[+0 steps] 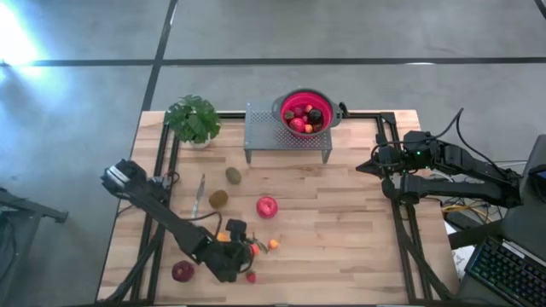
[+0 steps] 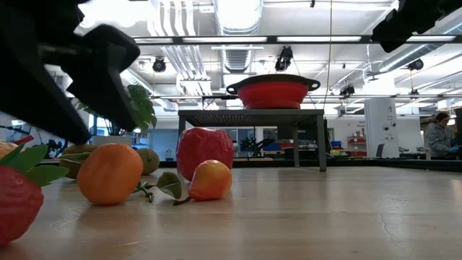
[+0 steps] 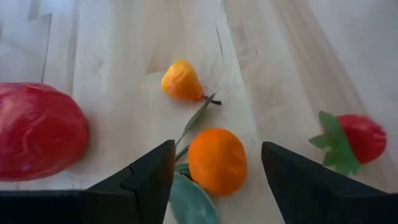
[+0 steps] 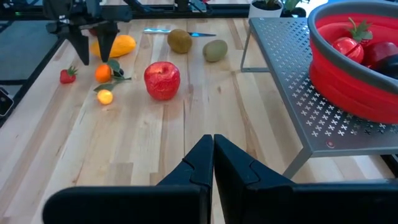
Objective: Pick & Place Fruit
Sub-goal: Put the orange into the strainer bowl on the shelf
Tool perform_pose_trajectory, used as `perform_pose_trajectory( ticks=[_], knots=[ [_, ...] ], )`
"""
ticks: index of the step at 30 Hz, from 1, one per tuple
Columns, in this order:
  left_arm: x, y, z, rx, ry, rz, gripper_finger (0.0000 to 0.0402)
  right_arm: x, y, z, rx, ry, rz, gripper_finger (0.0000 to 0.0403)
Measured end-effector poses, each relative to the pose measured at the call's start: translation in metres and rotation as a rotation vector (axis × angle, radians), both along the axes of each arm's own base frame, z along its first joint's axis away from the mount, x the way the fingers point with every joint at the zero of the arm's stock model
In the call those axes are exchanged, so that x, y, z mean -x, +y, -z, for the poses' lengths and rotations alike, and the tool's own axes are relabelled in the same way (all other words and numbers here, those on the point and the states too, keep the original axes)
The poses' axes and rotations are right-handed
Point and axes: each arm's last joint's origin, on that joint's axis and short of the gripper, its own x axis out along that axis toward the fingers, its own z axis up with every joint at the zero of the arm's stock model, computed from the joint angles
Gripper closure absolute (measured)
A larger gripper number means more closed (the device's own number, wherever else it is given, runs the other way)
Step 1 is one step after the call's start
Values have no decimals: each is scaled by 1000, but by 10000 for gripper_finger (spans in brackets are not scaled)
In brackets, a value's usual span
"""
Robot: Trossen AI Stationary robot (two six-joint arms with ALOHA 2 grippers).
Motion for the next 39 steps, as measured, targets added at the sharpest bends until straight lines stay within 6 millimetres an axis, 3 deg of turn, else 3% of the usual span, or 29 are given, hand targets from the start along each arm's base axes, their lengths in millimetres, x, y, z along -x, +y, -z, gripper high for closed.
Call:
perform_pose_trajectory(
  ticks=[8, 18, 34, 39],
  knots=[
    [-10, 7, 15, -30, 36, -32, 156, 0, 0, 0, 0, 0, 0, 394],
    [-12, 9, 17, -3, 54, -37, 163, 0, 0, 0, 0, 0, 0, 394],
    [-13, 10, 17, 6, 61, -22, 290, 0, 0, 0, -1, 0, 1, 394],
    [-12, 11, 14, 3, 63, -17, 301, 0, 0, 0, 0, 1, 0, 394]
  ],
)
